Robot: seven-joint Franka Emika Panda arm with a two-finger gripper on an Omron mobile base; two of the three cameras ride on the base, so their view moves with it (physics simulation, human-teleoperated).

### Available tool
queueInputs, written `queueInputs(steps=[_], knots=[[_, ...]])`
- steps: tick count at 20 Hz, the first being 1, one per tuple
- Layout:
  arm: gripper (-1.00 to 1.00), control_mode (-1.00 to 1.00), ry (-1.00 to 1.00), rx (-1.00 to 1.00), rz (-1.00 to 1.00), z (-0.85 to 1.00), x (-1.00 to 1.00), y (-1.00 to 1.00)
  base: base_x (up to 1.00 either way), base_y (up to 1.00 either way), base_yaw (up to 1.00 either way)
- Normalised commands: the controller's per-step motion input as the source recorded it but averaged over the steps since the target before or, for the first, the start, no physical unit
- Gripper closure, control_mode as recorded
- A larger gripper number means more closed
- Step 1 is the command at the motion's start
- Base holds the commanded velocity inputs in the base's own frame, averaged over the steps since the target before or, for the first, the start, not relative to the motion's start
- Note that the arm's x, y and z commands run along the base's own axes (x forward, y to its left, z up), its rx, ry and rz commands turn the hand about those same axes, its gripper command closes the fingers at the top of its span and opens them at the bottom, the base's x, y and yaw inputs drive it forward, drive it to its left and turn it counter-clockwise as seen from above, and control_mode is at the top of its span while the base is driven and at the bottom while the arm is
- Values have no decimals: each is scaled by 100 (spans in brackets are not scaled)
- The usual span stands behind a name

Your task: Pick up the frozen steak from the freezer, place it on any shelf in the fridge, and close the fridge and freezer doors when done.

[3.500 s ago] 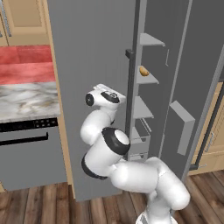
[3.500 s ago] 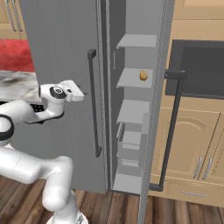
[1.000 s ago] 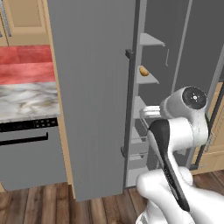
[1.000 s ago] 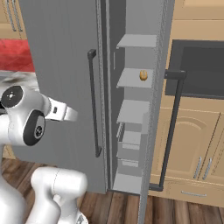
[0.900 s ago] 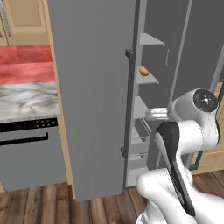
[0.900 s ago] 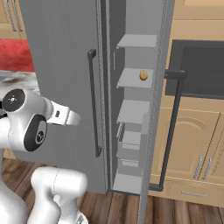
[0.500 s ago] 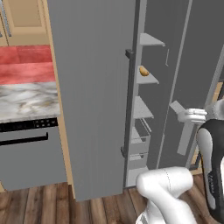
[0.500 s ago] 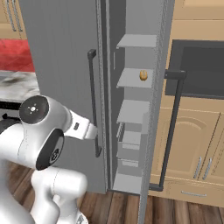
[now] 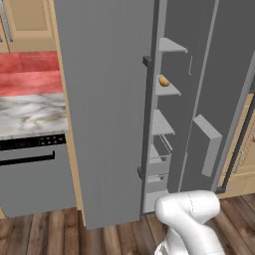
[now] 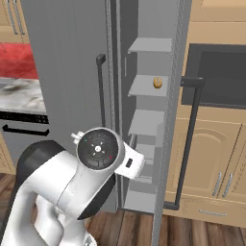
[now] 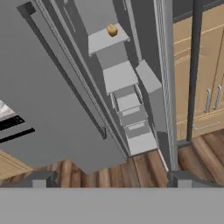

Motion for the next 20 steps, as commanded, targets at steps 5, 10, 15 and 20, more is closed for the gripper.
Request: queueInputs(steps=[5,10,15,20], knots=[[-100,-100,0,8,0,0,20,-96,0,0,0],[-100,-100,-2,6,0,-6,67,-73,0,0,0],[-100,-100,-3,5,0,-9,77,-63,0,0,0],[-100,-100,-11,2,3,-28,62,-60,0,0,0]])
